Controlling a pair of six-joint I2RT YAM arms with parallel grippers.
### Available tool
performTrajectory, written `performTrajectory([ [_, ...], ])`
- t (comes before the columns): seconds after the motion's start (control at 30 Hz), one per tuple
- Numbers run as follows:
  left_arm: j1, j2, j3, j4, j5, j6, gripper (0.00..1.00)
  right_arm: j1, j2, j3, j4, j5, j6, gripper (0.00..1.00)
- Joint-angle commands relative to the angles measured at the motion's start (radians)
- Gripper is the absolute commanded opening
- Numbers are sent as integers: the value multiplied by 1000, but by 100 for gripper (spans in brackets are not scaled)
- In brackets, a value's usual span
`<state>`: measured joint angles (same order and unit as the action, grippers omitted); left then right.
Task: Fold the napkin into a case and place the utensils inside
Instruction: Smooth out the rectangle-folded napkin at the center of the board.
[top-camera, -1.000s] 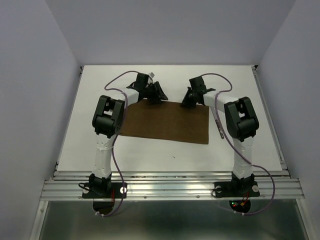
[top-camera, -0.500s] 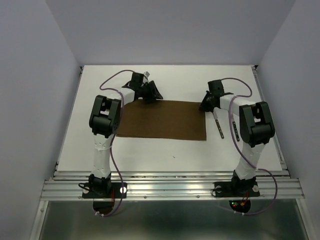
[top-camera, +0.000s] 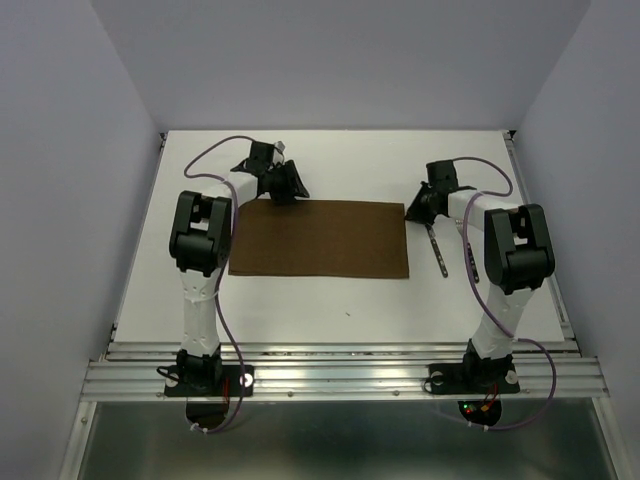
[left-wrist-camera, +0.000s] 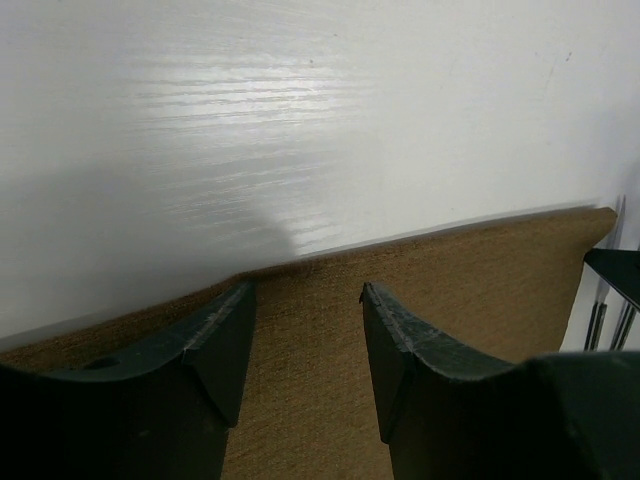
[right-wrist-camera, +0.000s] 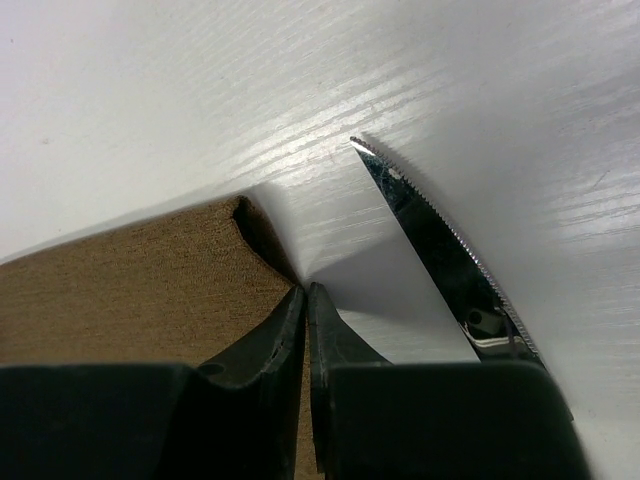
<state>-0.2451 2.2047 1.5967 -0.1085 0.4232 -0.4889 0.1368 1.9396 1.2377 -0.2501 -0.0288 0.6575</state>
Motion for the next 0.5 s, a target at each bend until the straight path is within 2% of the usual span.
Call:
performTrajectory([
  [0.0,56,-76,-29,-71,-70,56,58,-6,-7,-27,6,12,-33,10],
  [0.23,158,-132,-93,-62,-54,61,58,-16,1,-64,15,10,-47,10],
  [0.47,216,-146,-110,-88,-98,85,58,-16,7,-67,18,20,-48,10],
])
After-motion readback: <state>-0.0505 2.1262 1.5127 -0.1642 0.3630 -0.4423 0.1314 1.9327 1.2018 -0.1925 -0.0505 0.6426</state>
